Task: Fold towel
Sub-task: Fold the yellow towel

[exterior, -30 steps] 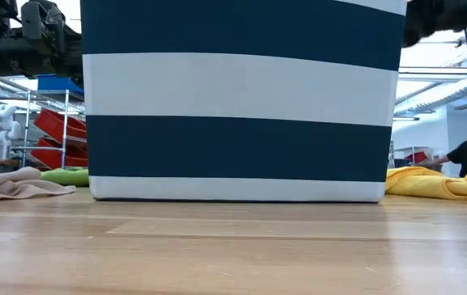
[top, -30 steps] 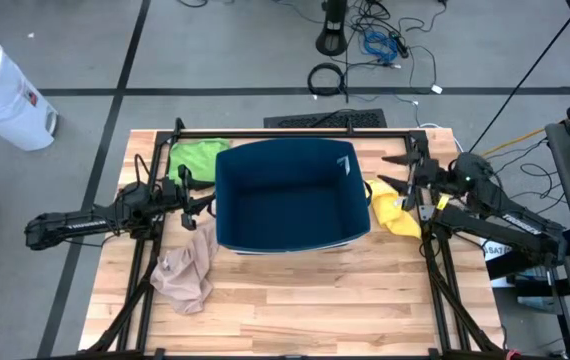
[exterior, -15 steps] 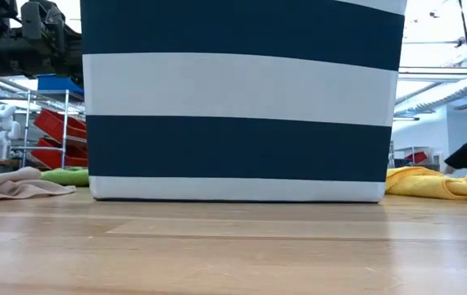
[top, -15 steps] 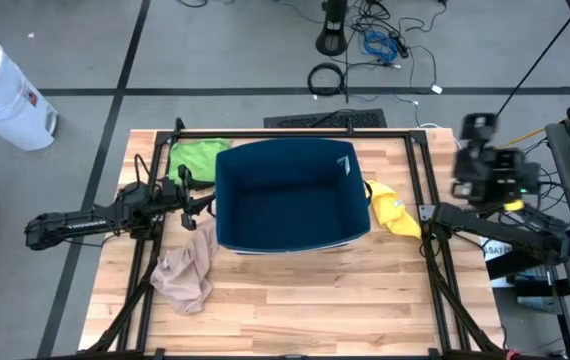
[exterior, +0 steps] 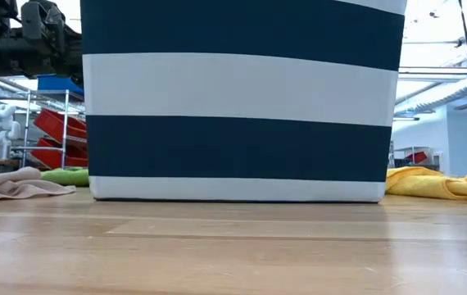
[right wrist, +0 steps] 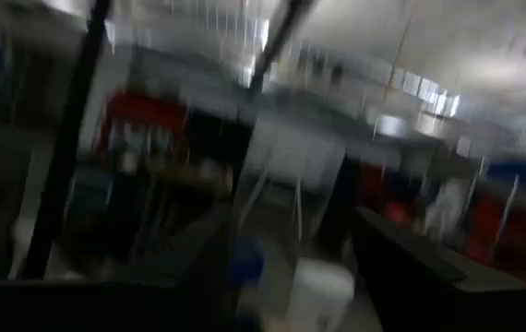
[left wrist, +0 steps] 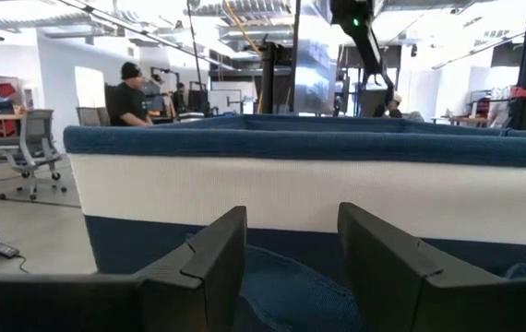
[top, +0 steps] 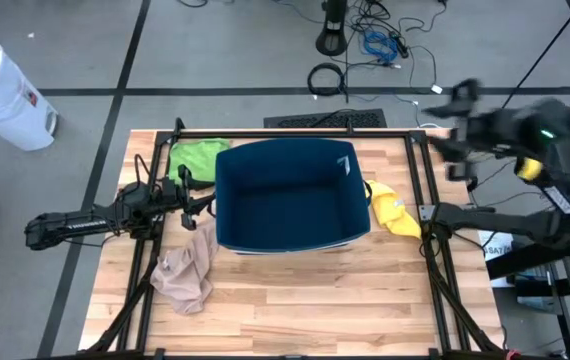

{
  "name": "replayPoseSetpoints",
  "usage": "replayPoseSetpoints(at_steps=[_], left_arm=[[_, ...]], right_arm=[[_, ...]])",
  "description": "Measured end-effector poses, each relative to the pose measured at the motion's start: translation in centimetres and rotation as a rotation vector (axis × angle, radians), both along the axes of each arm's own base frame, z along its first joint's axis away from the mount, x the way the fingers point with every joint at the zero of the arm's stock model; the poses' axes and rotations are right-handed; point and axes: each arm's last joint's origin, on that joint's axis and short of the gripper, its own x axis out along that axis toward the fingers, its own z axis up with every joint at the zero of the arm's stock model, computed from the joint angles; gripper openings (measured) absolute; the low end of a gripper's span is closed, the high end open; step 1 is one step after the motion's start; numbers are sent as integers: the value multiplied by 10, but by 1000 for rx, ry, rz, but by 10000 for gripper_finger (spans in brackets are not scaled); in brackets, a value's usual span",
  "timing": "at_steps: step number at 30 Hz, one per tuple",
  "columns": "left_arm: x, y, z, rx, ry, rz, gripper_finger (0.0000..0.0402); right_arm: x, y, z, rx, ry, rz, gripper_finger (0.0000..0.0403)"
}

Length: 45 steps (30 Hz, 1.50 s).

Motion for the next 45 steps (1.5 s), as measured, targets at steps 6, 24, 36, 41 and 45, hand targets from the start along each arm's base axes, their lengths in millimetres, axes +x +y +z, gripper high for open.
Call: replayPoseSetpoints(at_steps=[6,24,36,41,45], left_arm=[[0,0,0,0,0,0,179],[0,0,0,0,1,0,179],[0,0,0,0,1,0,179],[0,0,0,0,0,0,179],[0,0,0,0,0,0,179]], right_arm=[[7,-5,-38,164,494,-33,212],[1,6,-165,408,120,282,212],[17,14,-170,133,-360,561,212],[21,20,-148,48,-441,613,212],[26,23,-126,0,-447,640,212]])
